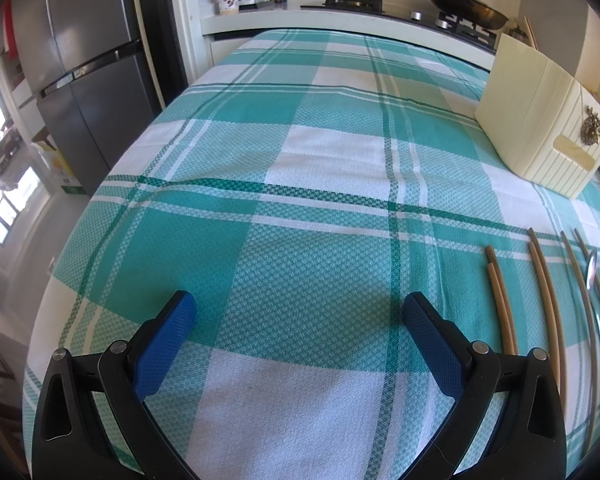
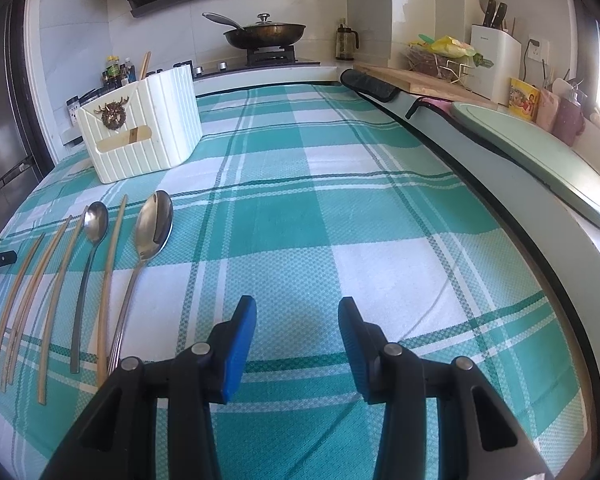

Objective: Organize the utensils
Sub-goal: 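Move the right tool down toward the large steel spoon, then close the right tool on the spoon handle while the left tool approaches a chopstick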

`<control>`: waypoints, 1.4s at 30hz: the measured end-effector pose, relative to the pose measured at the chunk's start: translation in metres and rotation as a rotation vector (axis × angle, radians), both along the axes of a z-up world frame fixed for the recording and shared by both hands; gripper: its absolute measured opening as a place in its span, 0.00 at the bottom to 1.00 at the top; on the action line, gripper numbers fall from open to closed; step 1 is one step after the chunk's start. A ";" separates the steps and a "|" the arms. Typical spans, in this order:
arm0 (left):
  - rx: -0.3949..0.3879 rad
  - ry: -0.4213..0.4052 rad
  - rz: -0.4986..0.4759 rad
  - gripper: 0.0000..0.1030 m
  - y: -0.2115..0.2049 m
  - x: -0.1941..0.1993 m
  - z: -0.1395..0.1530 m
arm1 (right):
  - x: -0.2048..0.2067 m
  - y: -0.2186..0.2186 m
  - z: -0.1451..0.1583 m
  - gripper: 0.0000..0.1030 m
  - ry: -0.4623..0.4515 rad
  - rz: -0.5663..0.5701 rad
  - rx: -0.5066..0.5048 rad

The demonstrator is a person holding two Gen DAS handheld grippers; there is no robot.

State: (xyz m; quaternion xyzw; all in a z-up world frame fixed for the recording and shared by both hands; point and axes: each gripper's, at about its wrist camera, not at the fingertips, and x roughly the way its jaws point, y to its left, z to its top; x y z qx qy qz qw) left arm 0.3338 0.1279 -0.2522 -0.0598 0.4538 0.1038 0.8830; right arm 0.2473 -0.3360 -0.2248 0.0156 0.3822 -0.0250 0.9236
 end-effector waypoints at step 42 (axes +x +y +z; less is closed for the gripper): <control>0.000 0.007 -0.015 1.00 0.001 0.000 0.001 | 0.048 0.078 -0.003 0.07 0.196 0.203 -0.185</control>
